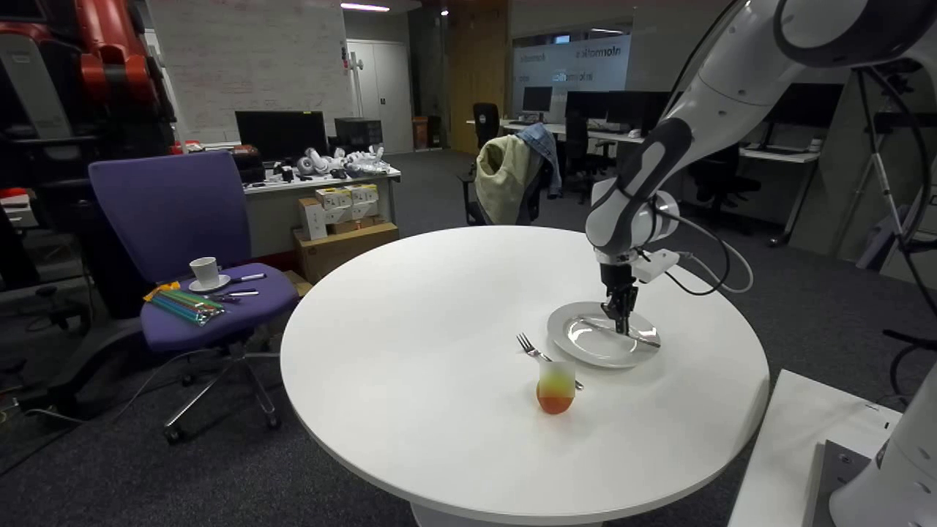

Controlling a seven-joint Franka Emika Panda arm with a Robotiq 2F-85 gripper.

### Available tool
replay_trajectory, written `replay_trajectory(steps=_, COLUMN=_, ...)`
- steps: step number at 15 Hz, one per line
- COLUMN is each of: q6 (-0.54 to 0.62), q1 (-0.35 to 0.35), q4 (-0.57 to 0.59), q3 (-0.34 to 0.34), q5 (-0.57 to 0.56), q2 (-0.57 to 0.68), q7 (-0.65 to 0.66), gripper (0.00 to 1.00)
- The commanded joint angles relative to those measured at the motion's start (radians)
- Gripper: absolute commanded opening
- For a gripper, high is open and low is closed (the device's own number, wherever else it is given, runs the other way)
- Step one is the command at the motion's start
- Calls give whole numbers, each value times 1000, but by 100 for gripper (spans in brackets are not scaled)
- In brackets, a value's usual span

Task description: Pick up the silver knife and put it on the white plate

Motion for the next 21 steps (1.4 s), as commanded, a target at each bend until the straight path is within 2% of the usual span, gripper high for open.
replay_trajectory(steps=1, q6=4, q1=13, q4=-7, q3=-21, q5=-45, q2=-15, q7=48, gripper=2)
replay_trajectory(steps=21, q6=67, q1=28, q4=-4, q3=-39, q5=-121, q2=-10, q7=111, gripper=2)
